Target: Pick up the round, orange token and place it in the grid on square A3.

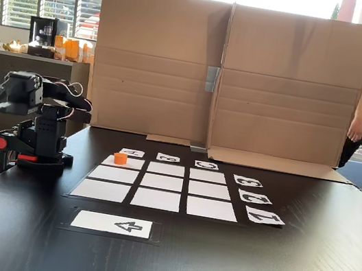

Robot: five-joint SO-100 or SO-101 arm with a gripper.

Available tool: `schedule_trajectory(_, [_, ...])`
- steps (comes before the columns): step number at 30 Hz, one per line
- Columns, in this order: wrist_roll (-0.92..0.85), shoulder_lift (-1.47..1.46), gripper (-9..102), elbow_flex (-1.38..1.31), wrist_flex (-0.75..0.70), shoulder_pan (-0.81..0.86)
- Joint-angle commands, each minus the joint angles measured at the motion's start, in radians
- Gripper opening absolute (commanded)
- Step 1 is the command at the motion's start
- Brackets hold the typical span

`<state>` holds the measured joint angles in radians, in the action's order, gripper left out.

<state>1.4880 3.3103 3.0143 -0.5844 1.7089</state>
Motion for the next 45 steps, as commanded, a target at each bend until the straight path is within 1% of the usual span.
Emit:
schedule_trajectory(1, [-0.003, 0.015, -1, 0.035, 0.008, 0.020])
schedule_trajectory(6, [-0.008, 0.015, 0, 0.043, -0.044, 0.038])
schedule_trajectory(12, [-0.008, 0.015, 0, 0.043, -0.094, 0.023])
schedule_trajectory(25, [-0.008, 0.017, 0, 0.043, -0.100, -0.029])
schedule_trajectory(45, [-0.006, 0.017, 0, 0.043, -0.100, -0.021])
